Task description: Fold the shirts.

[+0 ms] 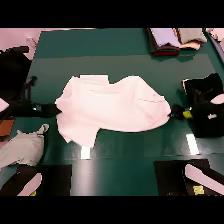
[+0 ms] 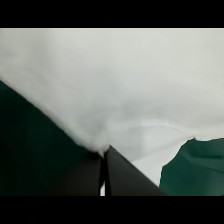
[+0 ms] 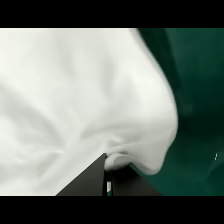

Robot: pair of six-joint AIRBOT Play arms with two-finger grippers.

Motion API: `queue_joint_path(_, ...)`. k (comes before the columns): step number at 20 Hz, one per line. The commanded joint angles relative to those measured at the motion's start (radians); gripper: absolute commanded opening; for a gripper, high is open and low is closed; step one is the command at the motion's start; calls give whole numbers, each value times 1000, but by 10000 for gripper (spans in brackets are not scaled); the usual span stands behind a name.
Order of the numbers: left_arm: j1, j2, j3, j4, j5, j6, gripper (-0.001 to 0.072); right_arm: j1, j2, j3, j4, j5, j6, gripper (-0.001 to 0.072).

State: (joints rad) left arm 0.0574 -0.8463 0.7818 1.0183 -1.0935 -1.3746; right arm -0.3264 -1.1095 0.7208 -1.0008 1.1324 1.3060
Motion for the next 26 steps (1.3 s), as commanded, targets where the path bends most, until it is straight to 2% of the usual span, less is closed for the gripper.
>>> queue_joint_path(1,1,100,189,63,-22,-50,21,42,135,192,11,21,1,16)
queue_joint_path(5,1,173,628,64,-15,-65,21,42,316,565,10,-3,1,16)
queue_joint_path(8,1,173,959,72,5,-65,21,42,386,835,-4,-26,2,16)
queue_joint_path(10,1,173,1114,88,60,-64,21,42,401,988,-42,-21,5,16)
queue_joint_path(13,1,173,1252,129,114,-66,21,42,381,1175,-126,25,68,16)
queue_joint_path(15,1,172,1266,155,132,-71,21,42,341,1270,-127,79,85,16)
queue_joint_path(19,0,78,1216,161,-9,-103,21,42,217,1347,-124,220,119,15)
queue_joint_path(23,0,-116,1062,140,-167,-112,21,43,90,1161,-126,286,118,15)
queue_joint_path(26,0,-291,894,103,-199,-109,21,44,-45,973,-126,291,115,15)
